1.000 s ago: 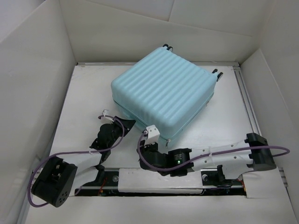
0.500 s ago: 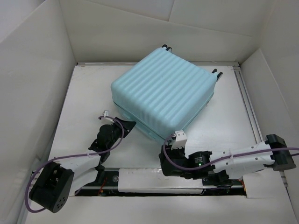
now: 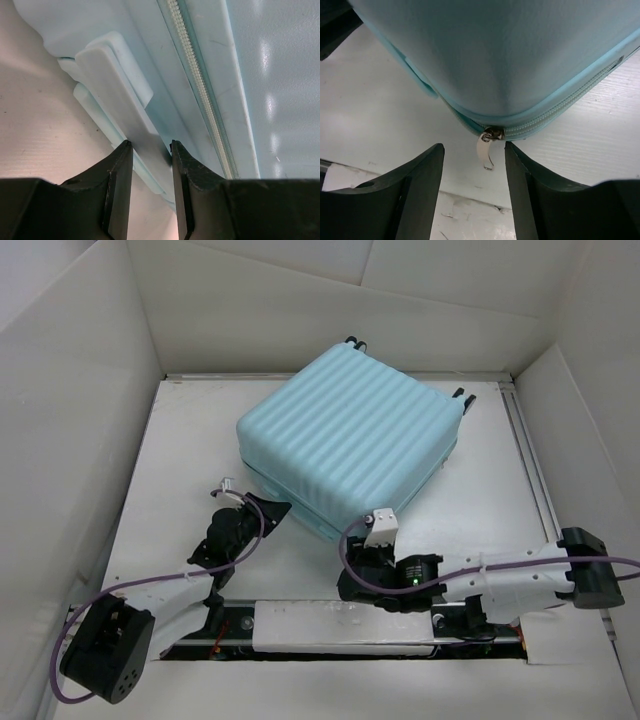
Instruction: Pack the luggage
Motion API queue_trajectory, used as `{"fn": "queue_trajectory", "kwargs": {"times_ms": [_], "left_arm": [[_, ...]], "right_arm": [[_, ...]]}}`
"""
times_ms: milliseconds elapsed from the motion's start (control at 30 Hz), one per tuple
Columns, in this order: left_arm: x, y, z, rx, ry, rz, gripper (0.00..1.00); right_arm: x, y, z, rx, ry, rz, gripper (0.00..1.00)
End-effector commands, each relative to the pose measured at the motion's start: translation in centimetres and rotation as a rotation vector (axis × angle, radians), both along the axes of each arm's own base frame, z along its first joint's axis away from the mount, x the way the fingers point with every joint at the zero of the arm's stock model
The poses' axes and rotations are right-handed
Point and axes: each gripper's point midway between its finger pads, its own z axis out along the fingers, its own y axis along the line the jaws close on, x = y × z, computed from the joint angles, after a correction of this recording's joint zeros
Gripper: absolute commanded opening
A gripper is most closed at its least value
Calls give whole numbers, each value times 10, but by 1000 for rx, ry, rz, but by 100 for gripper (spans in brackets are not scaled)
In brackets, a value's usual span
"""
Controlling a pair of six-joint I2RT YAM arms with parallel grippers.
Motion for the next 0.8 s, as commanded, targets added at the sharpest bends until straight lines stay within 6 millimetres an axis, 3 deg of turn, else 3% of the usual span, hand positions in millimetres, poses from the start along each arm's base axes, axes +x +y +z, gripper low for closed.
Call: {"fn": "queue_trajectory", "kwargs": {"times_ms": [0,133,200,333,500,667,767], "left_arm": [[-7,-14,23,-19,-113,-99,0],[-10,-14,22,-22,-114,-108,0],[-10,-14,25,-26,-123,-108,0],[-14,-18,25,-33,-121,-136,0],[-21,-21,33,-76,-158,-164,0],[-26,-23,34,-84,-165,-188,0],[-30,-25,32,-88,-163,-211,0]], "right_arm": [[14,14,25,60,-63,6,57],[19,15,21,20,-74,-3,47],[22,16,20,13,-74,-14,28],[23,22,11,-22,-71,-12,2],[6,66,19,66,-58,100,0],[-9,117,56,223,-86,241,0],[-15,127,82,287,-121,290,0]]}}
